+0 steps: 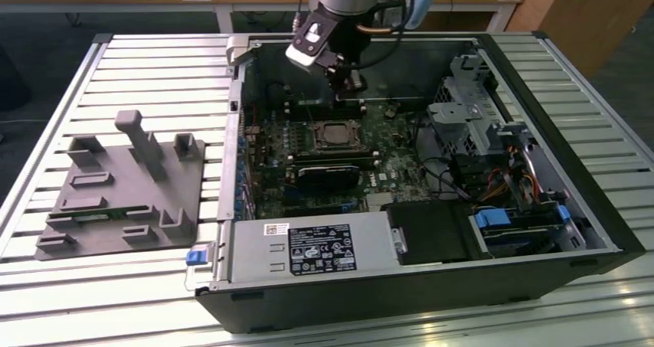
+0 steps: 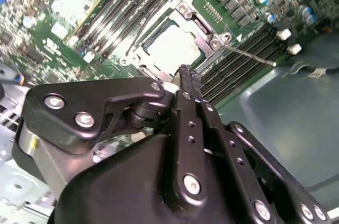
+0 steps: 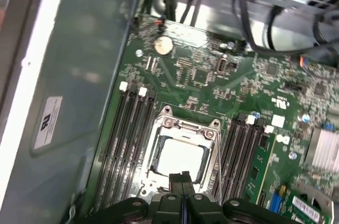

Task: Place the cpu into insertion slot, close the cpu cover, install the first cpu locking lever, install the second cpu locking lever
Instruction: 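Install the first cpu locking lever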

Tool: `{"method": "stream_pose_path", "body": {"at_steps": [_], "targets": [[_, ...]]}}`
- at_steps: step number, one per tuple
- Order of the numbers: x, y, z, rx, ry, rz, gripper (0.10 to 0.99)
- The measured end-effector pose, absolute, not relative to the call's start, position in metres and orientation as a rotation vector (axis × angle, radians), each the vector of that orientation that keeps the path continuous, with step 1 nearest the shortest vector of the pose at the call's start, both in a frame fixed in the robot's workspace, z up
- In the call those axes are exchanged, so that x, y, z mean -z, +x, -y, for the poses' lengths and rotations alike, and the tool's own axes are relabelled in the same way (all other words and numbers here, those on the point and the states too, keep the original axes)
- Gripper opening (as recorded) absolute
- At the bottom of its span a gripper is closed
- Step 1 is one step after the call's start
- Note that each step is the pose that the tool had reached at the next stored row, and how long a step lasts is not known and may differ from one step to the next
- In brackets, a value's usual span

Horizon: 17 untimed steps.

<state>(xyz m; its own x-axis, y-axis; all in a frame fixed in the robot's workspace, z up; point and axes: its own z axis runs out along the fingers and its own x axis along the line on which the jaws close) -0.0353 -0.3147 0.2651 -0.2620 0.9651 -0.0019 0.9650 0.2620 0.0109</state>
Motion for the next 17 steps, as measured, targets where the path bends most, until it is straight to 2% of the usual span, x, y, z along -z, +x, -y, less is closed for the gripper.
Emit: {"method": "stream_pose_path", "body": {"at_steps": [17], "targets": [[-0.2641,-0.0353,0.3147,-0.014,1.499,-2.753,0.106]]}}
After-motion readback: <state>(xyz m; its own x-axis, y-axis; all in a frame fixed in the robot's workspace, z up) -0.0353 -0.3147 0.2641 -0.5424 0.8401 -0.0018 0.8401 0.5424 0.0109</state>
